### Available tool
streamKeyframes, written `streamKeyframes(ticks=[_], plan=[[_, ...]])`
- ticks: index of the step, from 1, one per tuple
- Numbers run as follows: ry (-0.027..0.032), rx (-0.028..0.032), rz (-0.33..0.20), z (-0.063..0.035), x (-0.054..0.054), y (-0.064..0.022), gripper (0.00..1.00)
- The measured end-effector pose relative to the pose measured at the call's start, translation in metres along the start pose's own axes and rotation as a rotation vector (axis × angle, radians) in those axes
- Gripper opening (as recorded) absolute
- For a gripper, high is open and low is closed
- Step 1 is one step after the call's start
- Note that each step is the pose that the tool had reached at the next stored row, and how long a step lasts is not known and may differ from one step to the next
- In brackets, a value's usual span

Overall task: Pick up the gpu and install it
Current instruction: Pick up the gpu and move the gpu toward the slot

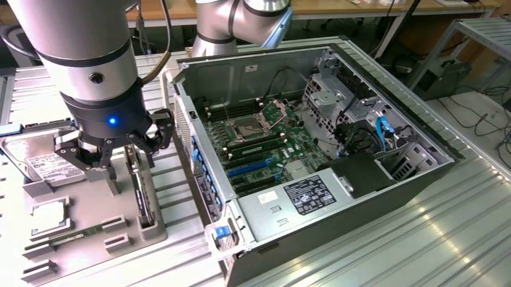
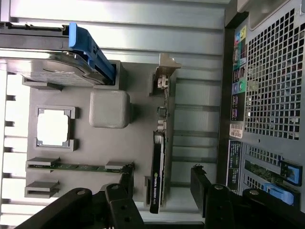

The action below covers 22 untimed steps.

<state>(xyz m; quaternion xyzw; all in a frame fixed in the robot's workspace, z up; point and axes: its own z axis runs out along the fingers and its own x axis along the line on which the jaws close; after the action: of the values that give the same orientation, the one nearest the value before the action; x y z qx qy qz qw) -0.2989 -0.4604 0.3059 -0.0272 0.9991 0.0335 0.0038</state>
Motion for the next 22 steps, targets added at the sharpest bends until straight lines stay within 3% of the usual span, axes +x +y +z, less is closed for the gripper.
streamKeyframes(ticks=[10,22], plan=[[-0.0004,-0.0069,-0.003,0.0090,0.000,-0.0056,0.60],[-0.0002,-0.0099,-0.006,0.0223,0.001,-0.0093,0.60]])
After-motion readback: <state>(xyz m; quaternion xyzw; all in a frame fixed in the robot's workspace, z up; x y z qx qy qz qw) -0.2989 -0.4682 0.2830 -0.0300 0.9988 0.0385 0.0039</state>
